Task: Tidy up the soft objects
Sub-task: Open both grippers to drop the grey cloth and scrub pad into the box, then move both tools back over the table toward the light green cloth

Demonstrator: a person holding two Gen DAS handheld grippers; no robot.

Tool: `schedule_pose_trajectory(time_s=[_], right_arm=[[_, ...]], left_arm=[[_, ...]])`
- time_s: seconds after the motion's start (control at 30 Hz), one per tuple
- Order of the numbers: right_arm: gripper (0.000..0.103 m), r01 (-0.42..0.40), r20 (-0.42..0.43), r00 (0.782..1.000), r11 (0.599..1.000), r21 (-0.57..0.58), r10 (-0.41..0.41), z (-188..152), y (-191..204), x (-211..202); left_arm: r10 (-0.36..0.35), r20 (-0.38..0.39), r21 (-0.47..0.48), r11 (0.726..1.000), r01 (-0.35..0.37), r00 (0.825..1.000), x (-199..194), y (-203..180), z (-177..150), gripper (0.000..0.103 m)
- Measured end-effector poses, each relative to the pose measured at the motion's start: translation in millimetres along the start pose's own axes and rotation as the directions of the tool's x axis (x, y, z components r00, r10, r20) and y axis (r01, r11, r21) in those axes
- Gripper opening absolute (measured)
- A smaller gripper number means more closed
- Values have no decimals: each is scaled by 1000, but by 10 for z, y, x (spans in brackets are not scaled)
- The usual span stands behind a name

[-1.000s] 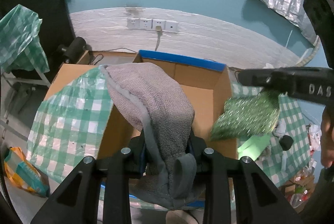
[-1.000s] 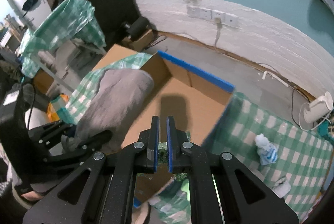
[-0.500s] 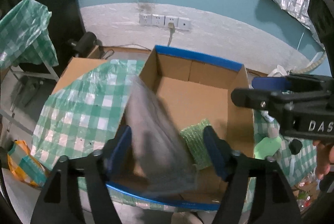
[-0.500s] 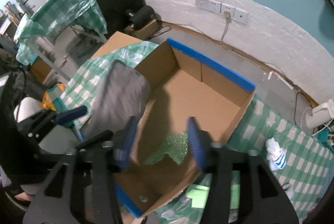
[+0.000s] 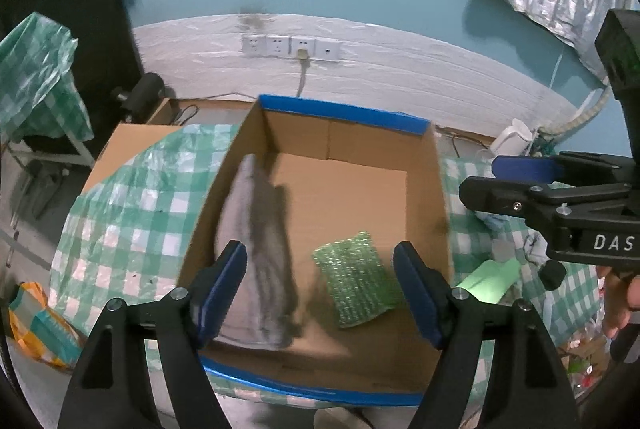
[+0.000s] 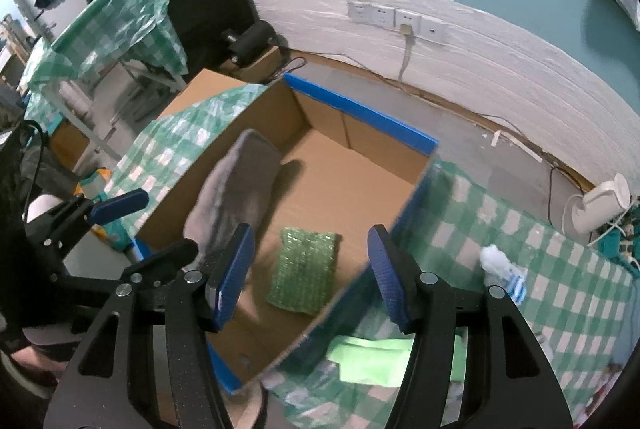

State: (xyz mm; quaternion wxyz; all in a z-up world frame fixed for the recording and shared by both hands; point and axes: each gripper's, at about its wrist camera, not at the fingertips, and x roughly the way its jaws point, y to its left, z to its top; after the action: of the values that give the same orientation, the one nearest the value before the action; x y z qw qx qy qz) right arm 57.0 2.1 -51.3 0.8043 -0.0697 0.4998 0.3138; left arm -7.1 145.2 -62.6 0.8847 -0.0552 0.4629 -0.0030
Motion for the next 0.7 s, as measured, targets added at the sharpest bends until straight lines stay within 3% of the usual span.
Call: schedule_pose_trajectory(time_s=[0.7], right_arm=[[61,50,11,999,986,161,-53,-667,-947,-387]], left_arm=[[-72,-43,212,974,79,996,138,-1047,-118,77]])
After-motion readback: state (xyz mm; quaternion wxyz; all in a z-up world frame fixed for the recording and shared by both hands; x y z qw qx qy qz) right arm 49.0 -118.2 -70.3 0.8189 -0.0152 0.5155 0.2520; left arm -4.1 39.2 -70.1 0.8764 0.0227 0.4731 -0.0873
